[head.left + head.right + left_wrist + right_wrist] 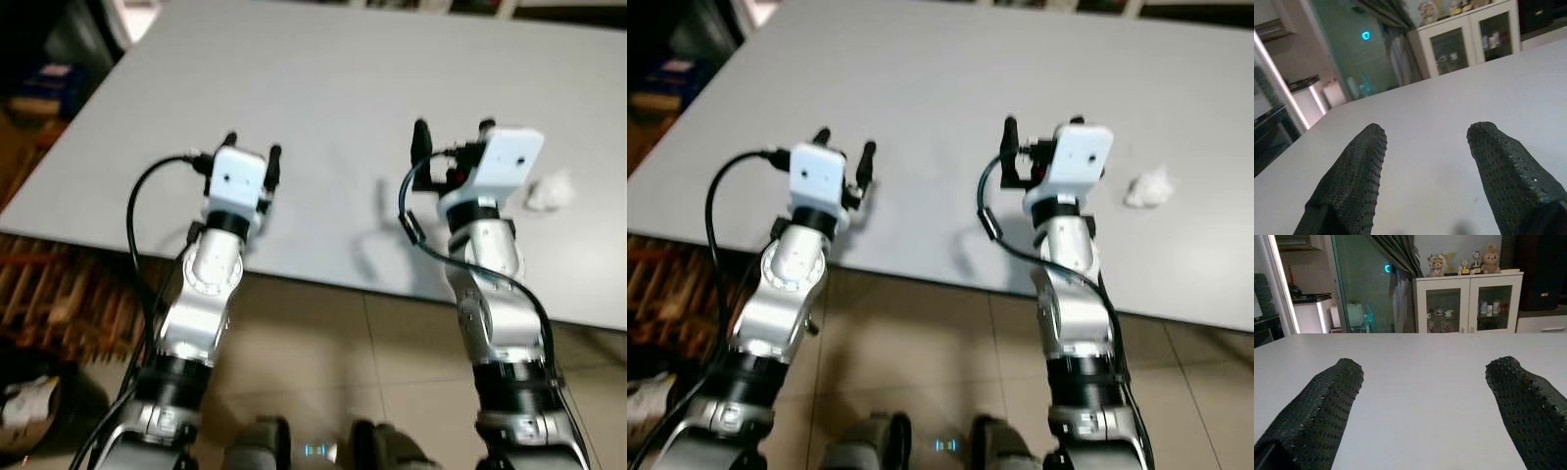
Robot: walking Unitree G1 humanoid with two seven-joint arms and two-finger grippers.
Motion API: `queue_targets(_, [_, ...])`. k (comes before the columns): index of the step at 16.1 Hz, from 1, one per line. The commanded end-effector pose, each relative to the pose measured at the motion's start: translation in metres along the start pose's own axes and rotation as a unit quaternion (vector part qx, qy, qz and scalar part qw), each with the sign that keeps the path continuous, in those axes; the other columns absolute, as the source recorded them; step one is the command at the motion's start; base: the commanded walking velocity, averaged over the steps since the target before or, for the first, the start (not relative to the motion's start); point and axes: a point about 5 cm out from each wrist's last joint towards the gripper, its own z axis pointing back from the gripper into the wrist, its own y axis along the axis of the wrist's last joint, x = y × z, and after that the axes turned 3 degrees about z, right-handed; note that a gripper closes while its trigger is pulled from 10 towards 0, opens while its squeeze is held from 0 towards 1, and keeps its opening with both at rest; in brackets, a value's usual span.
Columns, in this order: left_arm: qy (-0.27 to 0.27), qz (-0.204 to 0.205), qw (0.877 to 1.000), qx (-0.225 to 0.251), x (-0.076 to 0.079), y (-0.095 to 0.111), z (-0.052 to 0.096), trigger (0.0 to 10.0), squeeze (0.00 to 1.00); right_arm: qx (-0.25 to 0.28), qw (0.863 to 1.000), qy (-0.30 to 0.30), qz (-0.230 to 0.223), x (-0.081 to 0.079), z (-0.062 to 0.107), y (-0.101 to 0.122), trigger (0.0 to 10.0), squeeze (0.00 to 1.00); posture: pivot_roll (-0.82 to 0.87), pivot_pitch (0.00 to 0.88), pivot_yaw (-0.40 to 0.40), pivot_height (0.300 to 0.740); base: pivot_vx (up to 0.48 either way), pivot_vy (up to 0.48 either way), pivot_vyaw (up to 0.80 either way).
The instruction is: Picking trash to rubbish bin
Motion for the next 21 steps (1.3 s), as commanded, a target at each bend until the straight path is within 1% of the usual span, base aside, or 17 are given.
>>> queue_targets(1, [-0.006,0.002,1.000,0.001,0.0019,0.0008,0.0007,10.0,0.00,-0.007,1.000,-0.005,0.003,0.0045,0.0016,-0.0020,10.0,0.00,0.00,0.218,0.032,0.740,0.000,0.000,0.00])
queue_targets(4, [-0.001,-0.004,1.000,0.001,0.0004,0.0010,0.0003,10.0,0.00,-0.008,1.000,-0.005,-0.003,0.0042,0.0013,-0.0024,10.0,0.00,0.00,0.221,0.028,0.740,0.000,0.000,0.00])
queue_targets(5, [0.001,-0.004,1.000,-0.001,0.0004,0.0004,0.0005,10.0,0.00,-0.016,1.000,-0.003,-0.002,0.0040,0.0015,-0.0038,10.0,0.00,0.00,0.224,0.028,0.740,0.000,-0.251,0.00])
queue_targets(7, [0.001,-0.005,1.000,-0.001,0.0005,0.0005,0.0003,10.0,0.00,-0.027,1.000,-0.001,-0.006,0.0037,0.0013,-0.0065,10.0,0.00,0.00,0.227,0.026,0.740,0.000,-0.251,-0.80])
queue_targets(9, [0.003,-0.006,1.000,-0.002,0.0001,0.0003,0.0006,10.0,0.00,-0.026,1.000,0.006,0.010,0.0020,0.0018,-0.0072,10.0,0.00,0.00,0.233,0.024,0.740,0.000,-0.259,0.00])
queue_targets(21, [0.009,-0.009,1.000,-0.003,-0.0019,0.0001,0.0009,10.0,0.00,-0.038,0.999,0.014,0.004,0.0000,0.0023,-0.0088,10.0,0.00,0.00,0.245,0.014,0.740,0.000,-0.291,0.00])
